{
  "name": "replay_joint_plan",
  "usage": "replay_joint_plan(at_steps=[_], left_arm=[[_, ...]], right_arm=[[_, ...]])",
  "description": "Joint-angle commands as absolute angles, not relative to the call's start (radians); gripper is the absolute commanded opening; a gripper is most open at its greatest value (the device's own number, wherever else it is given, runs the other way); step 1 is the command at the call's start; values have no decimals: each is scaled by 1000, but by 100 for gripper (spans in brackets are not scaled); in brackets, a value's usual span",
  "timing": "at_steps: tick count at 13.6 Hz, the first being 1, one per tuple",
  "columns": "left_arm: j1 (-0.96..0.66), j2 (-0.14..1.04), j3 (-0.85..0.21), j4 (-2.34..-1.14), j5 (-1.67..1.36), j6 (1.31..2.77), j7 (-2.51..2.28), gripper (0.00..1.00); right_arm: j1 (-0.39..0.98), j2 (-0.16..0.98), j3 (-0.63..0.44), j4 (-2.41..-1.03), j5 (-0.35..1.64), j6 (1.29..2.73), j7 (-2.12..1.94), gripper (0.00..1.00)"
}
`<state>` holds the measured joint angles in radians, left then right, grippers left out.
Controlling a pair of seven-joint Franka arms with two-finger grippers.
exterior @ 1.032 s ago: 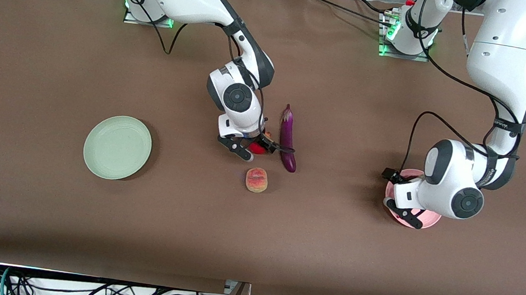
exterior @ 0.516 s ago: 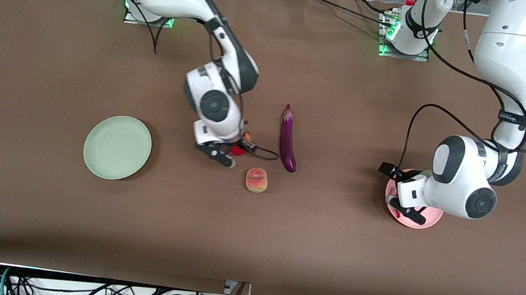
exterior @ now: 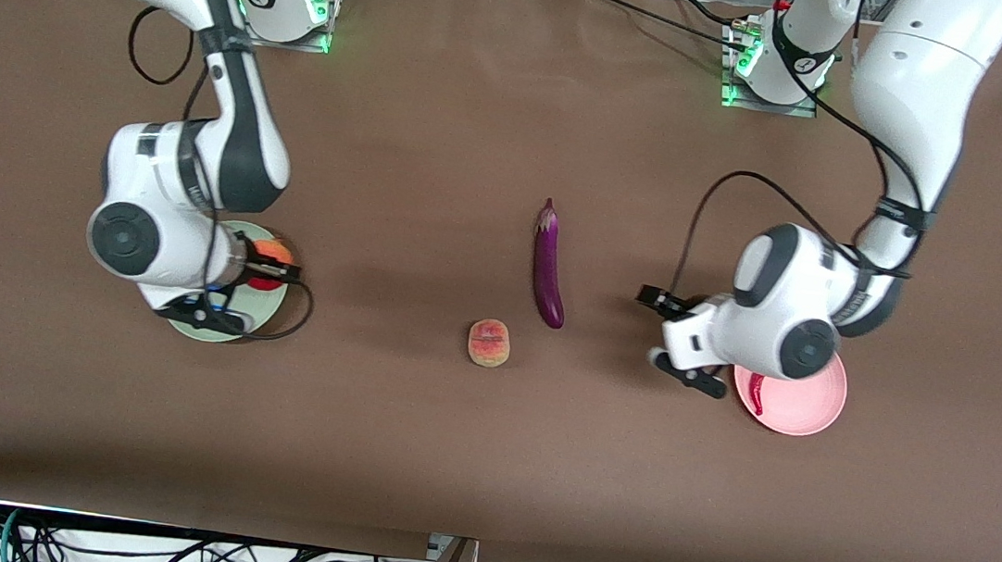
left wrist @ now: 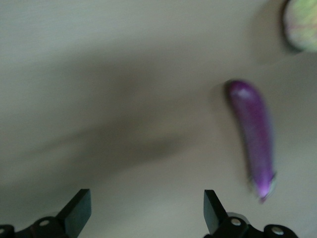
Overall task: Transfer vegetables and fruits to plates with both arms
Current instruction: 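Lower the apple onto the green plate while the left gripper grasps the eggplant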
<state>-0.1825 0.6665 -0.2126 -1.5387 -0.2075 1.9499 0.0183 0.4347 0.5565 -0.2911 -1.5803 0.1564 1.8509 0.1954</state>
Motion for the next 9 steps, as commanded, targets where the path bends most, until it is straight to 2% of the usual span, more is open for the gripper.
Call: replay_joint_plan(at_steps=[1,4,5,7,8,9], left_arm=[[-302,661,-201,-1572,-226,2078,-180,100],[-406,666,-199,-1672,-213,2287,-446,100],[-437,666,-196,-1693,-213,2328,-522,100],[-462,690,-199,-1694,-213,2344,-639,100],[-483,698,-195,-1695,-197,2348,-641,100],[-485,701,-193,-1695,-174,2349,-649,100]], right_arm=[[451,540,-365,-1705,146,1969,28,48],[410,535,-385,-1877,163,2187,-86,49],[405,538,-385,-1882,164,2197,-86,50],[403,541,-385,-1881,187,2198,-86,61],[403,545,-385,-1878,192,2200,-86,76],[396,545,-385,-1872,193,2194,-83,84]])
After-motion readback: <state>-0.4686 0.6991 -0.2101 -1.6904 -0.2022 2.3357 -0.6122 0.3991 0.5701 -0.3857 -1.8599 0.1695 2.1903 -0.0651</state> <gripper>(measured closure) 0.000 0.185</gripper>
